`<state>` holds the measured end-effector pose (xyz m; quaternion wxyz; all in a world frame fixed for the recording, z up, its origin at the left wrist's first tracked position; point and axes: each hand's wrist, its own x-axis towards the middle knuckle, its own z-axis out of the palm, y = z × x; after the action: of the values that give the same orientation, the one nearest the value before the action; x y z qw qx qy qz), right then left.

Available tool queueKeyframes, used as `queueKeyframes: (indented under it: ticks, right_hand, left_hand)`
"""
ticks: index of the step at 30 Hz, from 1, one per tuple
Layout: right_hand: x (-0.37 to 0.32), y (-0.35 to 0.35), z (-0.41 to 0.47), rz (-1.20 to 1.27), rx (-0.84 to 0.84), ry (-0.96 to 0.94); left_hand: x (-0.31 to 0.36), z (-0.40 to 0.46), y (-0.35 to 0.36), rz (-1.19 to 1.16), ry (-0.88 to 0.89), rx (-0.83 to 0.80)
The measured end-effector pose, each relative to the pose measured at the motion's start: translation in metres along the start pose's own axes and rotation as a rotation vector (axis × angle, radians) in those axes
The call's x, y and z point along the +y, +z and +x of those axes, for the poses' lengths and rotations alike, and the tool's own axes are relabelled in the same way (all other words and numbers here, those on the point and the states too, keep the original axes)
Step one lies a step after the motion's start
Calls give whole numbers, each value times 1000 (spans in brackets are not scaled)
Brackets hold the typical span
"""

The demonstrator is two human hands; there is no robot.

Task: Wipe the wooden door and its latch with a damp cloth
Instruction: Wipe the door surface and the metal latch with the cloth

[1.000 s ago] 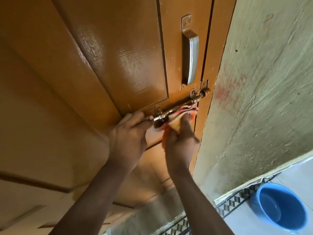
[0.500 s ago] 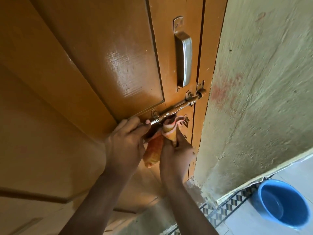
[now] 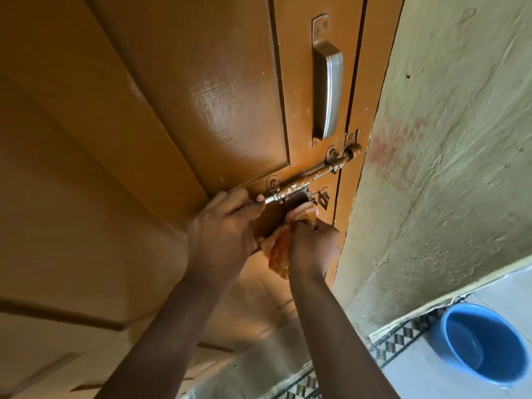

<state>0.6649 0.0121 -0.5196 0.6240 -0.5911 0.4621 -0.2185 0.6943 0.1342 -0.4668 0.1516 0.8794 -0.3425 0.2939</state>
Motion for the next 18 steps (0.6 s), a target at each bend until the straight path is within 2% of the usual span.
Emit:
queueKeyframes:
  ticks: [3,4,8,11,14,18]
  right_hand:
    - [-8,-6,-23,32,-34,-283]
    - [-7,-9,-25,22,-42,-320]
    - [-1,-13,3,-41,-22,-86]
    - [-2,-20,4,-55,-86,-150]
    - [-7,-38,-9,0,-237,-221]
    - [-14,-62,-15,-44,-282,-163]
  left_hand:
    - [-3,0,3,-34,-9,10]
    - [-3,0,4,-38,-17,12]
    - [-1,-1,3,-34,-24,-8]
    - [3,2,-2,-32,-56,-40]
    - [4,6,-6,-60,-76,-80]
    - [7,13,-23,-74,-130,-279]
